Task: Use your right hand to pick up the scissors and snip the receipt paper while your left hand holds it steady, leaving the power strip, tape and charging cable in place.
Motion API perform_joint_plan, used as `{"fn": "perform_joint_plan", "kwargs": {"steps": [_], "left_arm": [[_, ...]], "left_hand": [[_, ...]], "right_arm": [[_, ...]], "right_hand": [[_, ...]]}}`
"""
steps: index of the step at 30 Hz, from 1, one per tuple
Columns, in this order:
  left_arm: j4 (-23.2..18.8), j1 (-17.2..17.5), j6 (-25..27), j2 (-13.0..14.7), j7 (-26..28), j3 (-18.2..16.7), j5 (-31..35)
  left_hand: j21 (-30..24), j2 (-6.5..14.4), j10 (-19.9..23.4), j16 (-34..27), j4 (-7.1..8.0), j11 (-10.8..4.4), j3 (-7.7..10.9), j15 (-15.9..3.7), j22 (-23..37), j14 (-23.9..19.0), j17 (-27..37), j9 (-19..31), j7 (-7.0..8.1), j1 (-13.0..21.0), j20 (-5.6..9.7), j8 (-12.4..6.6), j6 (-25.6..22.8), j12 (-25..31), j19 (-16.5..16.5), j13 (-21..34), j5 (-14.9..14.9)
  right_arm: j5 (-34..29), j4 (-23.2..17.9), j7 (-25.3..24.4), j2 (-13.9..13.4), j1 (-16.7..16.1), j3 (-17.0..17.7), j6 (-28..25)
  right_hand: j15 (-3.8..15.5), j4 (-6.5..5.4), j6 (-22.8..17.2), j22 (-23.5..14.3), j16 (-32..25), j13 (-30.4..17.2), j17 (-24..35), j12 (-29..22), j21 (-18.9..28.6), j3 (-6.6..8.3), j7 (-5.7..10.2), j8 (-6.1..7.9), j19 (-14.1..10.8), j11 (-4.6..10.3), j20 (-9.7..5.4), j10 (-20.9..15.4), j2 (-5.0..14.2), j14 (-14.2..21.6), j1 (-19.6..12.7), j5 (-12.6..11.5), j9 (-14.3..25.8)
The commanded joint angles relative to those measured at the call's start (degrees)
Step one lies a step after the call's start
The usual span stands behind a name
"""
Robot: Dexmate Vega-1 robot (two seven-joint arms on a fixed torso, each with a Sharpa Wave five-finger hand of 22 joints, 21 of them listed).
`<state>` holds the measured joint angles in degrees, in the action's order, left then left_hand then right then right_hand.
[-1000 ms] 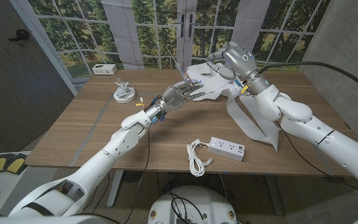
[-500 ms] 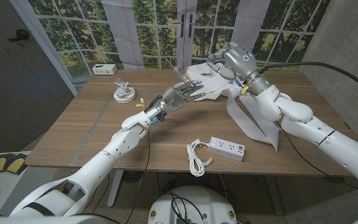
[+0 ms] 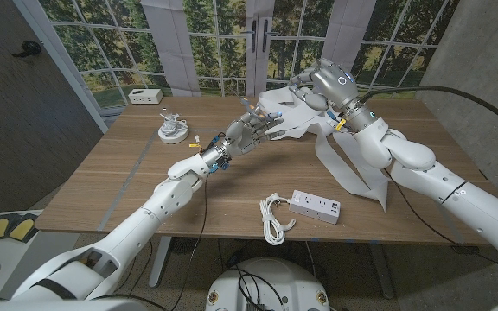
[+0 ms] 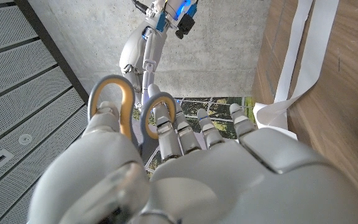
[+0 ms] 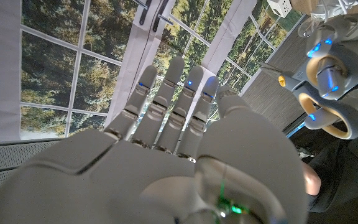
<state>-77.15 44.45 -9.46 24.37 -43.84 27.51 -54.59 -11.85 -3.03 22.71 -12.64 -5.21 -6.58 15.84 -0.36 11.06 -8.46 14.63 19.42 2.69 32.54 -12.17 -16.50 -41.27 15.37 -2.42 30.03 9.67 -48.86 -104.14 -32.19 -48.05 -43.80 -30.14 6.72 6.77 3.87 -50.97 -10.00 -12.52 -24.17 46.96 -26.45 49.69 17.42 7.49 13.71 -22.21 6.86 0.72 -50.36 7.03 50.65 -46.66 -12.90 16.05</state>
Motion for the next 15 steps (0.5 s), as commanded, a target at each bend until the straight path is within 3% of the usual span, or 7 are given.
{"fn": "perform_joint_plan", "kwargs": {"steps": [1, 8, 15], "left_arm": [[-0.4, 0.4, -0.4, 0.7, -1.0, -0.3, 0.2], [-0.5, 0.5, -0.3, 0.6, -1.1, -0.4, -0.2], [-1.2, 0.7, -0.3, 0.5, -0.6, -0.3, -0.2]], "left_hand": [[0.1, -0.2, -0.9, 0.2, 0.02, 0.45, -0.66, 0.47, 0.2, 0.2, -0.3, -0.5, 0.01, -0.9, -0.16, 1.07, 1.4, -0.6, 0.4, -0.2, 0.4], [-0.1, -0.1, -2.9, 0.5, -0.3, 1.13, -0.61, 0.79, 0.2, 0.5, -0.9, -1.6, 0.2, -0.9, -0.12, 3.01, 3.8, -1.6, 0.5, -0.8, 0.7], [-0.4, 4.7, -1.3, 0.4, -1.91, 0.66, 2.62, 0.51, 0.2, -0.1, -1.9, -3.1, -0.26, 3.2, -0.11, 3.02, 1.0, -1.3, 0.1, -1.8, 1.0]], "right_arm": [[-0.3, 0.1, -0.2, 0.6, 0.0, -0.4, -0.4], [-0.3, -0.4, -0.1, 0.6, -0.2, -0.4, -0.7], [-0.1, -0.9, 0.2, 0.6, -0.7, -0.2, -1.3]], "right_hand": [[6.03, 0.31, -0.3, -0.2, -0.2, -0.2, 0.0, 0.3, -0.3, 0.1, -0.19, -0.28, -0.5, -0.1, -0.06, -0.6, -0.03, -0.3, 0.5, 0.2, 0.1], [6.03, 0.52, -0.3, -0.2, -0.3, -0.3, 0.0, 0.3, -0.5, 0.21, -0.05, -0.29, -0.5, 0.06, -0.08, -0.6, -0.02, -0.3, 0.7, 0.2, 0.1], [6.04, 0.7, -0.4, -0.2, -0.4, -0.3, 0.0, 0.3, -0.6, 0.34, -0.04, -0.26, -0.6, 0.05, -0.07, -0.6, 0.04, -0.3, 0.8, 0.3, 0.0]]}}
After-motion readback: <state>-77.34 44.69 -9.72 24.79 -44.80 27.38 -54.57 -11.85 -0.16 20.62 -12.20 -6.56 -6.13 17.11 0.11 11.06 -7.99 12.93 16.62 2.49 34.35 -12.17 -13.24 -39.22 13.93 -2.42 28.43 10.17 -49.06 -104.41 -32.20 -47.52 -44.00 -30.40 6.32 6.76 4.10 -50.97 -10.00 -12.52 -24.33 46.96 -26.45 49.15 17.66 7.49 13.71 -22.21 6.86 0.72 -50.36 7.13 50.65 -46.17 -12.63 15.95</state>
